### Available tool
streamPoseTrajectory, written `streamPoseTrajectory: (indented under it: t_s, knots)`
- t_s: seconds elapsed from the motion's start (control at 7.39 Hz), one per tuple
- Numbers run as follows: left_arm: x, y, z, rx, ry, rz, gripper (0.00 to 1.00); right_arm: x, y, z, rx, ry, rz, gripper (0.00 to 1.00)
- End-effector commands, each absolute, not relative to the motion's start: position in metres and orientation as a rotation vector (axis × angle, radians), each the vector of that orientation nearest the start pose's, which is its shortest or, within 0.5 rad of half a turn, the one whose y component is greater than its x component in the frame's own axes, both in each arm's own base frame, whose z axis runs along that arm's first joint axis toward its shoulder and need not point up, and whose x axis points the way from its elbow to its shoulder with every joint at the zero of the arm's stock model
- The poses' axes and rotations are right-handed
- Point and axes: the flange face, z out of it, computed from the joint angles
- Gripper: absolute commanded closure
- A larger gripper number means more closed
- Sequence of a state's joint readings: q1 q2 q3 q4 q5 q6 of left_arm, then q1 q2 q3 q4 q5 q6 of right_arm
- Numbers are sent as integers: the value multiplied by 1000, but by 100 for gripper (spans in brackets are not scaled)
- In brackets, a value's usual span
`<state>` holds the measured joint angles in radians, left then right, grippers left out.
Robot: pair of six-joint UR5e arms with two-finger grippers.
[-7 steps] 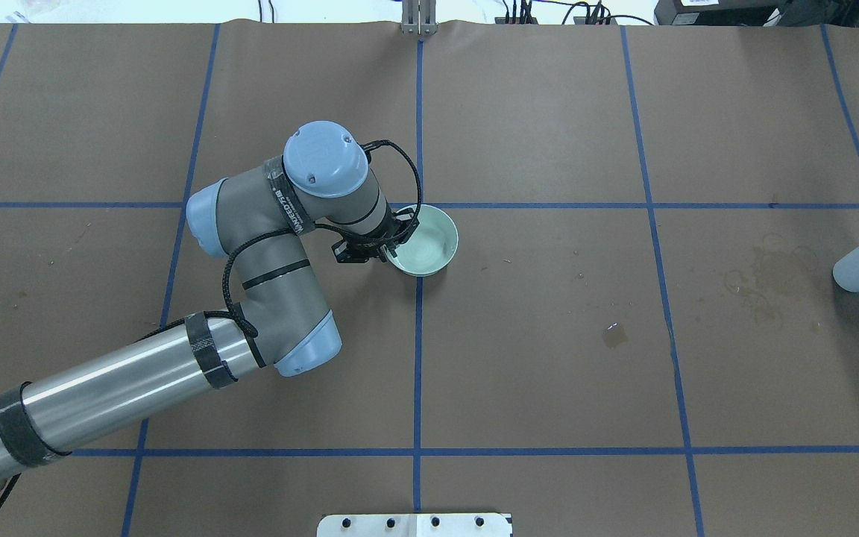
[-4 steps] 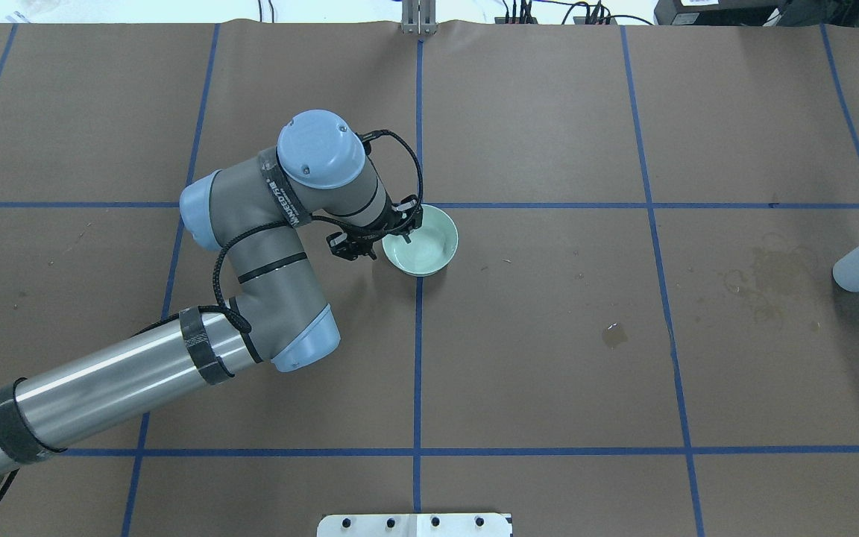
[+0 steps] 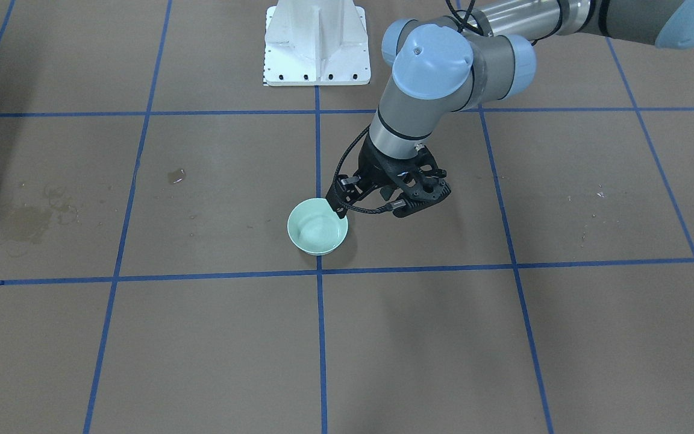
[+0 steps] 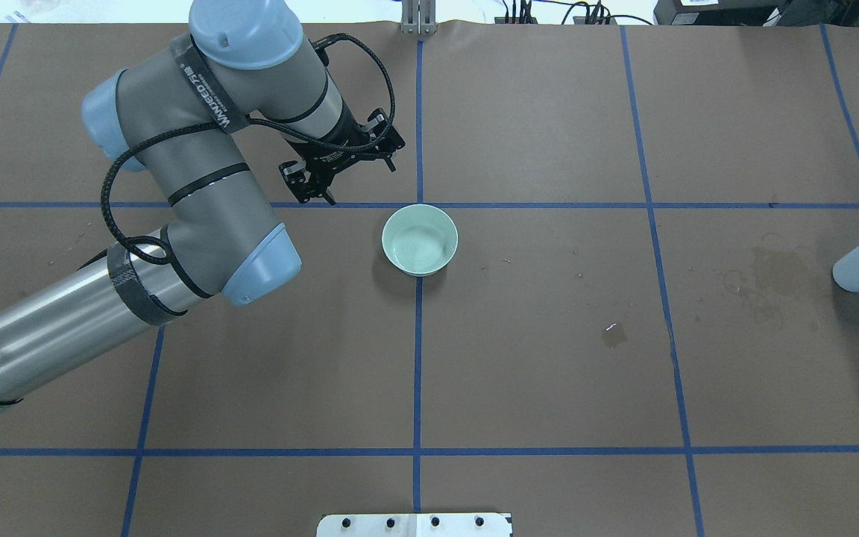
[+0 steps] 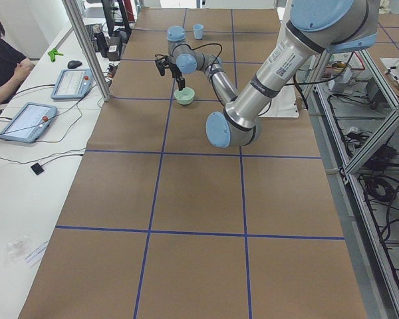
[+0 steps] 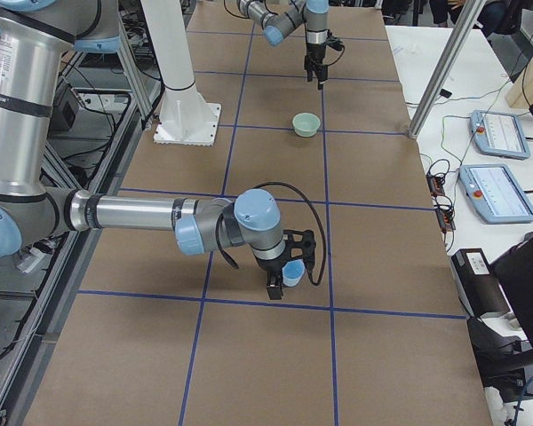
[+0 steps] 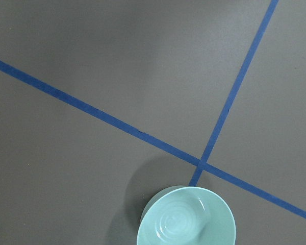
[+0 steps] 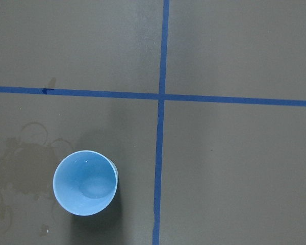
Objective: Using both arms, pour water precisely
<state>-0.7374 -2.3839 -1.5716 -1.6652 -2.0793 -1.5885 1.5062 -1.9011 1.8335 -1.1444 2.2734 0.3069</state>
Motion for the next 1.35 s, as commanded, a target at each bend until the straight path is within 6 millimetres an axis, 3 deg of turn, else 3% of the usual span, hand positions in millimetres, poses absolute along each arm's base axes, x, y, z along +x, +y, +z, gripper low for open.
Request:
streamPoseTrajectory:
  t_s: [0.0, 0.27, 0.54, 0.81, 1.22]
  knots:
    - [462, -537, 142, -132, 999, -463, 0, 2, -317, 639, 311, -734, 237, 1]
    - [462, -536, 142, -135, 998, -469, 0, -25, -295, 643, 375, -699, 302, 1]
    - [464, -534, 143, -136, 997, -469, 0, -58, -286, 645, 400, -675, 347, 1]
    - [464, -534, 143, -138, 996, -469, 0, -117, -279, 648, 475, -613, 392, 0]
    - [465, -534, 147, -139, 991, -470, 0, -142, -279, 669, 588, -538, 439, 0]
